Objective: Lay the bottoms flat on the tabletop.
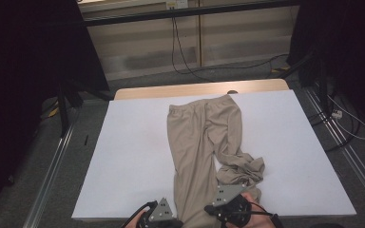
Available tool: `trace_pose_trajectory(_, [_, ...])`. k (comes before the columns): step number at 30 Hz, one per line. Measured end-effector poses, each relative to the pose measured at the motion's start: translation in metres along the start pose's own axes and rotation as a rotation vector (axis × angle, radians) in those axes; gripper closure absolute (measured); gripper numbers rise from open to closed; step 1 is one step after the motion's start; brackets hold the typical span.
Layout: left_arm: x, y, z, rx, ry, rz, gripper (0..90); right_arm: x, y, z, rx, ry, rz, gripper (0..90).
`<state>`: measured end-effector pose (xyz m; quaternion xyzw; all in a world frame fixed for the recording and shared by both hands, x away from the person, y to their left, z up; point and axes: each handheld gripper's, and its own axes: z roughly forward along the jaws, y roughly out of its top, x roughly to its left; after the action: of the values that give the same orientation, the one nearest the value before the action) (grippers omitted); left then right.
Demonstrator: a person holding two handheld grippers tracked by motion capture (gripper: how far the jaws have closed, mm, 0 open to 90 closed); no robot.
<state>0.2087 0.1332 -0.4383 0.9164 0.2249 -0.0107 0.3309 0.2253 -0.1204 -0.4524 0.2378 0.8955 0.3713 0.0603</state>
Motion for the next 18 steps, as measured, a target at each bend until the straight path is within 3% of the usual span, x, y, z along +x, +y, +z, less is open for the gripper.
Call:
trace_pose_trajectory(3, [0.0,-0.003,-0.003,-0.019,-0.022,-0.014,90.0,0.006,-0.003,-0.005,0.003,-0.01,-0.008,90.0])
trace_pose_trajectory(4, [0.002,-0.001,-0.005,-0.051,-0.012,-0.029,89.4,0.006,-0.004,-0.007,0.001,-0.007,0.0,90.0])
trace_pose_trajectory(5, [0.004,0.001,-0.006,-0.069,-0.002,-0.033,83.3,0.005,-0.005,-0.011,-0.008,-0.005,0.006,89.9])
trace_pose_trajectory(7, [0.013,0.005,-0.01,-0.11,0.025,-0.039,82.0,0.001,-0.006,-0.016,-0.029,-0.025,0.025,78.3])
trace_pose_trajectory(8, [0.02,0.008,-0.011,-0.122,0.046,-0.048,81.6,-0.003,-0.006,-0.019,-0.043,-0.037,0.043,76.7])
trace_pose_trajectory(11, [0.036,0.015,-0.005,-0.11,0.133,-0.035,74.7,-0.019,-0.004,-0.02,-0.059,-0.09,0.085,65.7])
trace_pose_trajectory(13, [0.043,0.021,0.003,-0.099,0.147,-0.027,61.7,-0.026,-0.001,-0.014,-0.044,-0.102,0.08,61.8])
trace_pose_trajectory(15, [0.046,0.026,0.014,-0.074,0.157,0.016,60.9,-0.03,0.0,-0.005,-0.016,-0.129,0.073,56.0])
trace_pose_trajectory(16, [0.046,0.028,0.019,-0.07,0.163,0.029,60.5,-0.031,0.0,-0.001,0.007,-0.141,0.077,55.6])
trace_pose_trajectory(17, [0.046,0.029,0.024,-0.066,0.163,0.035,56.9,-0.032,0.001,0.0,-0.003,-0.14,0.083,58.7])
trace_pose_trajectory(18, [0.046,0.031,0.026,-0.073,0.161,0.043,55.8,-0.032,0.002,-0.001,0.005,-0.144,0.086,68.8])
